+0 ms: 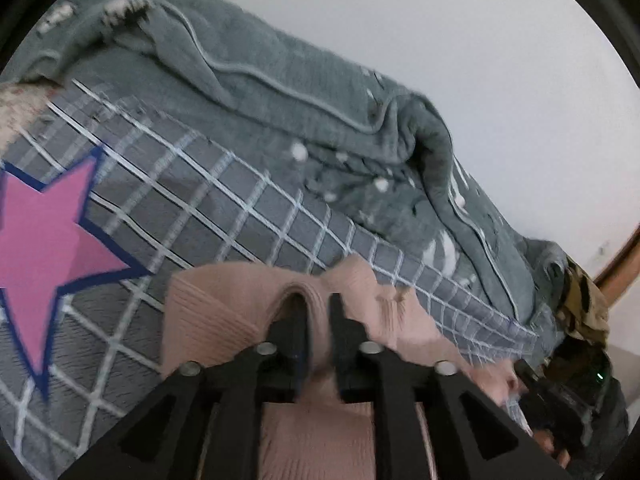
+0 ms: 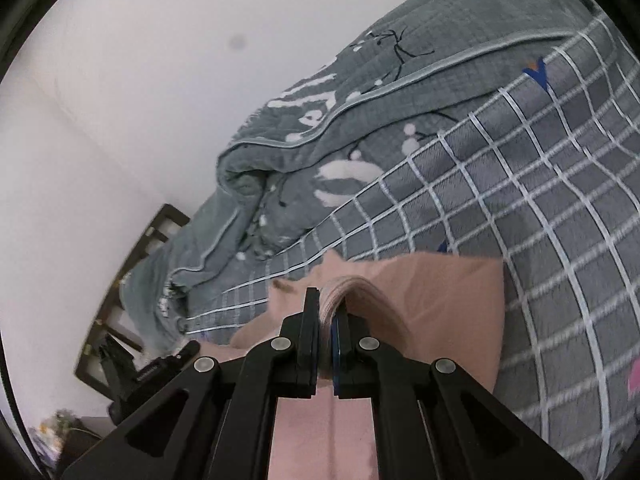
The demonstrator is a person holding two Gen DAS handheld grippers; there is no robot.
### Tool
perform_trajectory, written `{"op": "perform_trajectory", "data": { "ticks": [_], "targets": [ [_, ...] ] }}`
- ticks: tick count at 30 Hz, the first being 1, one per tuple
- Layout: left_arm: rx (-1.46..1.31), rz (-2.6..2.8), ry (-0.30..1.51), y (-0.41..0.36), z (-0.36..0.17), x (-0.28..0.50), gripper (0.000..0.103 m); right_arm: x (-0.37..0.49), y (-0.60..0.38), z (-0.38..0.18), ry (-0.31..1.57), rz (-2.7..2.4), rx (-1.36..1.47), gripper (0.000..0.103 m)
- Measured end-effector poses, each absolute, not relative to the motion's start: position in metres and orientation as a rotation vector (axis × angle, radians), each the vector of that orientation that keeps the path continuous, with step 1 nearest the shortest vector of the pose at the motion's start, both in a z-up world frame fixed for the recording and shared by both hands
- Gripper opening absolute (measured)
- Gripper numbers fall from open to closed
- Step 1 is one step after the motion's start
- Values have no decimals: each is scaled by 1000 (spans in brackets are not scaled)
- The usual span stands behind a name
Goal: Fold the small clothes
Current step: 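Lift the hem with both grippers and fold it toward the collar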
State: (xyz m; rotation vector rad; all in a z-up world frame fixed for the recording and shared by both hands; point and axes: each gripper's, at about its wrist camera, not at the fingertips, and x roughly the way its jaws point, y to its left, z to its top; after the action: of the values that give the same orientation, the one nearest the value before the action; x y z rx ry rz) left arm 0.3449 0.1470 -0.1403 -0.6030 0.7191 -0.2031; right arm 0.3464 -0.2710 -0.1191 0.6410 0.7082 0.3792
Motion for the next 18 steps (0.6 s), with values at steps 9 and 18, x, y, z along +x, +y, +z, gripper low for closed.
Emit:
{"op": "perform_trajectory", "data": {
  "ticks": [9,18],
  "targets": [
    [-590,-177,728,154,-155,350,57,357,-271,-158,736,285,494,25],
    [-307,-9,781,116,-159,348,57,364,-267,-169,826,128,378,31]
  ]
}}
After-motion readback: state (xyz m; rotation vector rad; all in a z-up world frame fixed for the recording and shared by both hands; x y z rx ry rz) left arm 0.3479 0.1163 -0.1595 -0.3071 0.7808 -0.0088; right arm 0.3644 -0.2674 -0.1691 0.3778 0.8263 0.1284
